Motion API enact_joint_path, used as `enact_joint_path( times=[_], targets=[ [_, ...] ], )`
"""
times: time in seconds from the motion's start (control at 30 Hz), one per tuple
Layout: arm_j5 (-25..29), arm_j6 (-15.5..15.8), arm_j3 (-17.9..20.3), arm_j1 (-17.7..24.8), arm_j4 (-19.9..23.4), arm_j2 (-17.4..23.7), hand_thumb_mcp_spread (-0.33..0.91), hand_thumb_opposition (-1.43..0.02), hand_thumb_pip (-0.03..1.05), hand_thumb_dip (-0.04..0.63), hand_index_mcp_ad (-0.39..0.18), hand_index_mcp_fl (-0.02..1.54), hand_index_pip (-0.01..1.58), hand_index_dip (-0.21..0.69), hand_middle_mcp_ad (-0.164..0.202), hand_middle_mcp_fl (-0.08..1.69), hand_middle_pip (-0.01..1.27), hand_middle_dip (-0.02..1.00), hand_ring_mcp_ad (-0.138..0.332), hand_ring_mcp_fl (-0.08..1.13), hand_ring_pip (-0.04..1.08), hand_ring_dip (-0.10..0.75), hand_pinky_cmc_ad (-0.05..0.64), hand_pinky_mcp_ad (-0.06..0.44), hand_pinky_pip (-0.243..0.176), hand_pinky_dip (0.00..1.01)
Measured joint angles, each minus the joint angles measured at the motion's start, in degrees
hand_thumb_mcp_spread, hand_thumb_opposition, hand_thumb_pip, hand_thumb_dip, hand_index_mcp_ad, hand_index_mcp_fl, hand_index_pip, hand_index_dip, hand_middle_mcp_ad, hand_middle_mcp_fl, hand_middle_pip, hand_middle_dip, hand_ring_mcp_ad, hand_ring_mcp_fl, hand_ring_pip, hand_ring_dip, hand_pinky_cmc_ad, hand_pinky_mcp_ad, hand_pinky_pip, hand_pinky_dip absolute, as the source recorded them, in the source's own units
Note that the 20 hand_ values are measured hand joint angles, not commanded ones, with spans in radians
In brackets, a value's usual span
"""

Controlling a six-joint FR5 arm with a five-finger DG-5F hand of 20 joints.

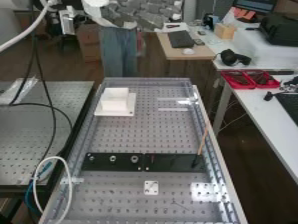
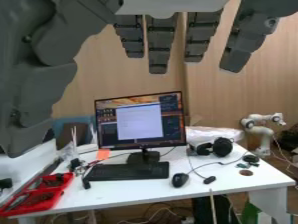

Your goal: Grab the bearing and place it in the white container

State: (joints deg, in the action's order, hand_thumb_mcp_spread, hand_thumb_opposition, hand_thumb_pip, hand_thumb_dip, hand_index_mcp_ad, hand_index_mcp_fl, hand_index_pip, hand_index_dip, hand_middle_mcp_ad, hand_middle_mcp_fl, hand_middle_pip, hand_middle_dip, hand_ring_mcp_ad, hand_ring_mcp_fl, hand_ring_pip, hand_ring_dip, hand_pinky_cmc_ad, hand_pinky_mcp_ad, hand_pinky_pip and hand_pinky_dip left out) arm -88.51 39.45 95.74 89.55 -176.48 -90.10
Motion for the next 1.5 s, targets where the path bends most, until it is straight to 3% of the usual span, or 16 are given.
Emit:
enact_joint_path(
  times=[0.67, 0.97, 1.37, 1.5],
  targets=[
    [8.7, 0.6, 9.0, 1.3, 7.3, 1.1, 0.26, -0.71, 0.44, 0.063, -0.007, 0.03, 0.1, 0.051, 0.044, 0.12, 0.13, 0.17, 0.155, 0.0, 0.1, 0.042, 0.316, 0.278, -0.063, 0.26],
    [18.7, -2.1, 15.9, 2.7, 15.0, 1.6, 0.26, -0.73, 0.47, 0.094, -0.007, 0.04, 0.1, 0.044, 0.044, 0.12, 0.13, 0.17, 0.157, 0.0, 0.1, 0.042, 0.312, 0.278, -0.063, 0.26],
    [27.8, -3.6, 20.4, 4.2, 23.1, -1.1, 0.29, -0.73, 0.48, 0.126, -0.007, 0.06, 0.1, 0.075, 0.042, 0.1, 0.13, 0.17, 0.162, 0.0, 0.1, 0.042, 0.312, 0.278, -0.063, 0.27],
    [30.4, -4.2, 21.9, 4.9, 26.4, -2.2, 0.32, -0.73, 0.49, 0.159, -0.017, 0.07, 0.2, 0.089, 0.042, 0.09, 0.13, 0.17, 0.162, 0.0, 0.11, 0.052, 0.312, 0.281, -0.063, 0.27]
  ],
)
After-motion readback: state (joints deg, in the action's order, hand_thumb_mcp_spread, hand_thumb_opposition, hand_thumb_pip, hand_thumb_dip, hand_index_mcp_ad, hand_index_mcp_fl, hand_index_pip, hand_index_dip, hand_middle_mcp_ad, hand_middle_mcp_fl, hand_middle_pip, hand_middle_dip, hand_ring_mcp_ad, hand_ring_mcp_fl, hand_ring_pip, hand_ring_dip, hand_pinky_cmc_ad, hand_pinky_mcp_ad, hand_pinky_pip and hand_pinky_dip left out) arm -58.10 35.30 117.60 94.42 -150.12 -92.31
